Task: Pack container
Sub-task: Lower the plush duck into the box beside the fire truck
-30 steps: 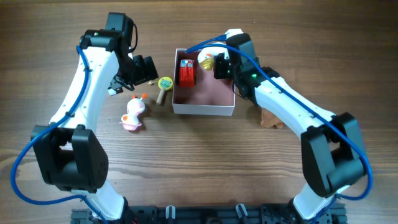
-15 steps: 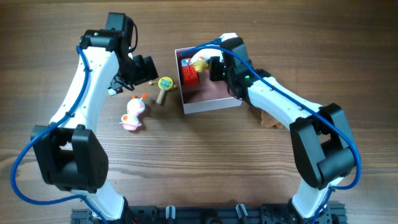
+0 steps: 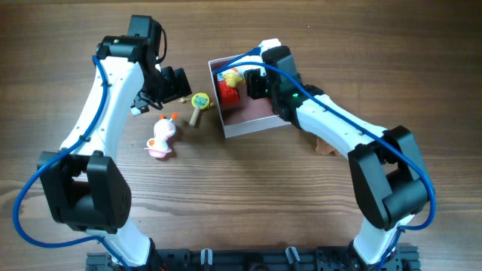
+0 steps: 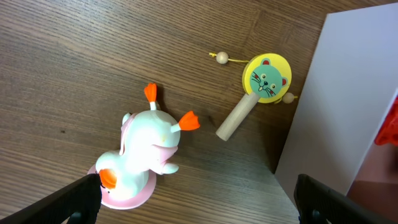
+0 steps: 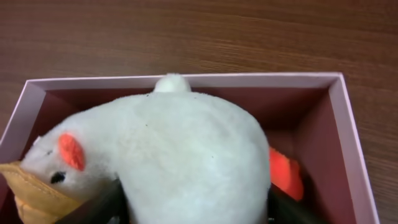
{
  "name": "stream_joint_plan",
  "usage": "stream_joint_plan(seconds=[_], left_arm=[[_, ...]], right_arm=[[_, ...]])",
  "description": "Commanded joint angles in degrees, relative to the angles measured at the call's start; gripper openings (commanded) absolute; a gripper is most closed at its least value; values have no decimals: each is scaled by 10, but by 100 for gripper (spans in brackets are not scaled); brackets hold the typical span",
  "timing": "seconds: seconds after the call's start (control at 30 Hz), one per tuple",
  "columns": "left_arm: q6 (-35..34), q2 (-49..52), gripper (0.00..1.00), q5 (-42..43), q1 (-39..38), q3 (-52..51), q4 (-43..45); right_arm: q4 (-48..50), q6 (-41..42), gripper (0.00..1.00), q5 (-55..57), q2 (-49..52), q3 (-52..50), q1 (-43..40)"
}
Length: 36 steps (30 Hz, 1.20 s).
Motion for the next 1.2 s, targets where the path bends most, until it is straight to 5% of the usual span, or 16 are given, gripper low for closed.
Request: stream_joint_plan(seconds=[0.0, 0.2, 0.33, 0.77, 1.17], left_arm=[[1, -6, 100, -3, 2, -4, 0], [1, -6, 100, -3, 2, -4, 0], [1, -6, 100, -3, 2, -4, 0], [1, -6, 100, -3, 2, -4, 0], [1, -6, 100, -3, 2, -4, 0]], right_arm=[[5, -21, 59, 8, -5, 12, 12], [-2, -35, 59, 51, -26, 12, 18], [-15, -66, 72, 51, -26, 12, 18], [-23, -123, 64, 66, -45, 12, 21], [-26, -150, 72, 14, -35, 11, 23]])
